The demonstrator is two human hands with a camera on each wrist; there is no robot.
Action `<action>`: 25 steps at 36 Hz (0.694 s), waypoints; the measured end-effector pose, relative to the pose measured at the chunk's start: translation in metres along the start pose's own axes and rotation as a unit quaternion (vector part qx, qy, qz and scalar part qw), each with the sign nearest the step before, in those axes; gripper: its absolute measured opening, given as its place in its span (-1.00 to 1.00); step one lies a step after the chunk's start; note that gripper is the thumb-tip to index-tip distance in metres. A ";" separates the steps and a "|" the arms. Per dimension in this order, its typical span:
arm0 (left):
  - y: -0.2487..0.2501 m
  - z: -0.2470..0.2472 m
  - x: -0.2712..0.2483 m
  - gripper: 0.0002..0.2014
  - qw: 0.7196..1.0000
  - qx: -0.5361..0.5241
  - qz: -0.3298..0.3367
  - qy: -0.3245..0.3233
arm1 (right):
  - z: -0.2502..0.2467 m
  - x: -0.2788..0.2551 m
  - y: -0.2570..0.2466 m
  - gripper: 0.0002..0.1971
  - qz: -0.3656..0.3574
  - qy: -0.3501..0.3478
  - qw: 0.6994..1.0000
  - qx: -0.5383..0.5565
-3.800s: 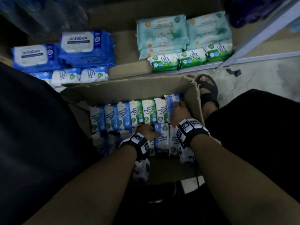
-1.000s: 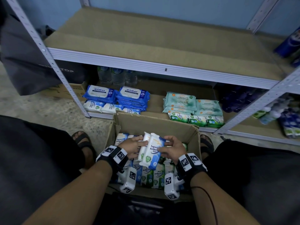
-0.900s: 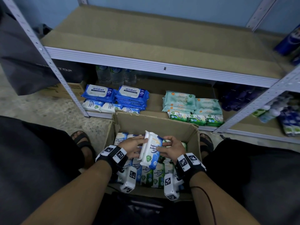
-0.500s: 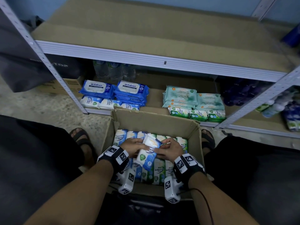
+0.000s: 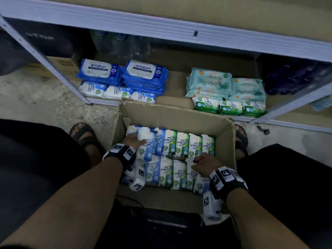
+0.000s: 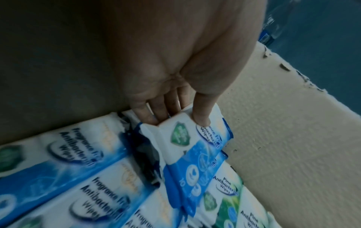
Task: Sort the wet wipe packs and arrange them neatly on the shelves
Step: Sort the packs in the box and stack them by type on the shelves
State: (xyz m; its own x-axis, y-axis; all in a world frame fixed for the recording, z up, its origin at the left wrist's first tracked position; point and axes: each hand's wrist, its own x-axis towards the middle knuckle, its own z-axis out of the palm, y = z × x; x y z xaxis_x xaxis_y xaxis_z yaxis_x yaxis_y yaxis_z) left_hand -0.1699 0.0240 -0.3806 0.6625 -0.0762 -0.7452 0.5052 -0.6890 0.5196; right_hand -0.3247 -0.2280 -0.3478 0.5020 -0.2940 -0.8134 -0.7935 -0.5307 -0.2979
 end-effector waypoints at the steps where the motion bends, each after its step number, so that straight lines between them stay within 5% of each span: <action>1: 0.002 0.001 0.005 -0.49 1.000 0.013 0.003 0.003 | -0.001 0.003 0.002 -0.74 0.007 -0.002 1.000 0.007; 6: 0.008 0.005 0.035 -0.73 0.998 0.028 0.034 0.039 | -0.003 0.021 0.021 -0.70 0.044 0.000 0.997 0.065; 10: 0.002 0.011 0.045 -0.66 0.998 0.046 0.019 0.037 | -0.010 0.019 0.013 -0.83 0.050 0.012 0.997 0.061; 14: -0.002 0.016 0.046 -0.62 0.987 0.126 0.012 0.102 | -0.015 0.027 0.005 -0.73 0.039 0.019 0.999 0.022; 19: 0.000 0.019 0.043 -0.68 0.981 0.115 0.032 0.150 | -0.020 0.035 -0.005 -0.95 0.014 -0.004 0.999 0.029; 24: 0.013 0.024 0.026 -0.59 0.966 0.153 0.072 0.194 | -0.024 0.035 -0.005 -0.96 0.001 0.021 0.999 -0.027; 25: 0.018 0.026 0.021 -0.58 0.962 0.173 0.076 0.199 | -0.024 0.035 -0.004 -0.84 0.009 0.012 0.998 -0.061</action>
State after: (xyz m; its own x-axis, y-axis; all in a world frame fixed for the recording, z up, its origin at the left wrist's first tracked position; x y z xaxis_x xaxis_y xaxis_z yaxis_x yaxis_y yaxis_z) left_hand -0.1617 -0.0084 -0.3978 0.9084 0.0396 -0.4161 0.2170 -0.8955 0.3886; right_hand -0.2957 -0.2555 -0.3625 0.4980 -0.3224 -0.8050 -0.7551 -0.6177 -0.2197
